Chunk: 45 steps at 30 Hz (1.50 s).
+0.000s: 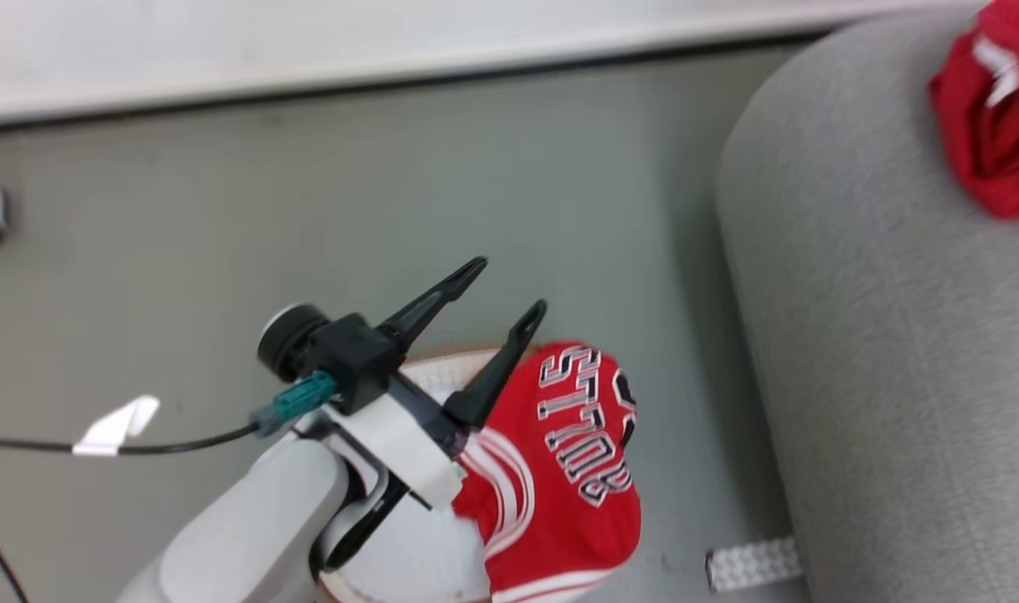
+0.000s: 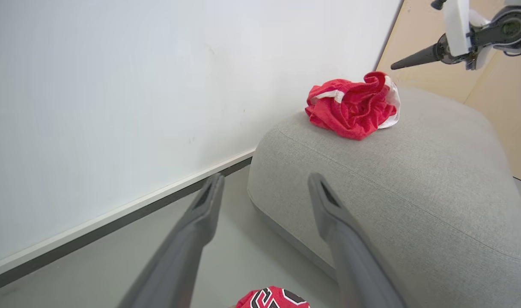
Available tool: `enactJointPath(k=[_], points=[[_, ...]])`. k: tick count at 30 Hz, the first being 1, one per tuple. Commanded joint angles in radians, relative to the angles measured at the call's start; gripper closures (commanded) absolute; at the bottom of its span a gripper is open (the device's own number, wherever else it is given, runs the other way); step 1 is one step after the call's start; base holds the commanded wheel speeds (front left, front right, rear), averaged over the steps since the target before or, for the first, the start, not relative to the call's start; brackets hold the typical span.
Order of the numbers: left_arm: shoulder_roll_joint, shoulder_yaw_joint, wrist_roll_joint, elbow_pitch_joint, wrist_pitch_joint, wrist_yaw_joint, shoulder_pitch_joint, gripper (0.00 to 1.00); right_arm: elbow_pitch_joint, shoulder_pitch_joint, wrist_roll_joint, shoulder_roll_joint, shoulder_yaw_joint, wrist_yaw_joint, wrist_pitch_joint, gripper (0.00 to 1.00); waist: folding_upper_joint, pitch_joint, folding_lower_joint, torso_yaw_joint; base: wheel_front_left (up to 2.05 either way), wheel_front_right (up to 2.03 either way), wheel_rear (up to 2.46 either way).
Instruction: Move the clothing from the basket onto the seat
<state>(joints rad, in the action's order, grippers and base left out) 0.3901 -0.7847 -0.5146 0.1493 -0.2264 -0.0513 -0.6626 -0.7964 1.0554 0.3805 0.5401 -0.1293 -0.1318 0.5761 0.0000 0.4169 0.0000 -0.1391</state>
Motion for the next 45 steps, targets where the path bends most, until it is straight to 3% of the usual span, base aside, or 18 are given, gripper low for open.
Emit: enactJointPath(k=[1, 9, 13, 20, 27, 34, 45], points=[[0.003, 0.010, -0.009, 0.007, -0.011, 0.009, 0.026, 0.00, 0.047, -0.024, 0.029, 0.026, -0.027, 0.002, -0.014, 0.00, 0.0000, -0.110, 0.0000, -0.010, 0.00, 0.00, 0.00], [0.027, 0.097, -0.055, 0.031, -0.031, 0.078, 0.104, 0.00, 0.305, -0.131, 0.162, 0.091, -0.108, 0.002, -0.139, 0.00, 0.0000, -0.290, 0.0000, 0.023, 0.00, 0.00, 0.00], [0.048, 0.160, -0.083, 0.033, -0.036, 0.121, 0.159, 0.00, 0.399, -0.224, 0.146, 0.063, -0.081, 0.002, -0.261, 0.00, 0.0000, -0.352, 0.0000, 0.047, 0.00, 0.00, 0.00], [0.092, 0.259, -0.074, 0.027, -0.038, 0.206, 0.281, 0.00, 0.558, -0.449, 0.066, -0.058, 0.026, 0.002, -0.429, 0.00, 0.0000, -0.415, 0.0000, 0.090, 0.00, 0.00, 0.00], [0.079, 0.404, -0.050, -0.023, -0.038, 0.262, 0.433, 0.00, 0.770, -0.715, -0.064, -0.230, 0.102, 0.002, -0.509, 0.00, 0.0000, -0.420, 0.0000, 0.113, 0.00, 0.00, 0.00], [-0.002, 0.560, 0.019, -0.074, -0.038, 0.242, 0.562, 0.00, 0.835, -0.941, -0.111, -0.383, 0.129, 0.002, -0.628, 0.00, 0.0000, -0.412, 0.0000, 0.138, 0.00, 0.00, 0.00], [-0.168, 0.708, 0.158, -0.049, -0.038, 0.118, 0.687, 0.00, 0.729, -1.098, -0.099, -0.441, 0.088, 0.002, -0.793, 0.00, 0.0000, -0.419, 0.0000, 0.156, 0.00, 0.00, 0.00]])
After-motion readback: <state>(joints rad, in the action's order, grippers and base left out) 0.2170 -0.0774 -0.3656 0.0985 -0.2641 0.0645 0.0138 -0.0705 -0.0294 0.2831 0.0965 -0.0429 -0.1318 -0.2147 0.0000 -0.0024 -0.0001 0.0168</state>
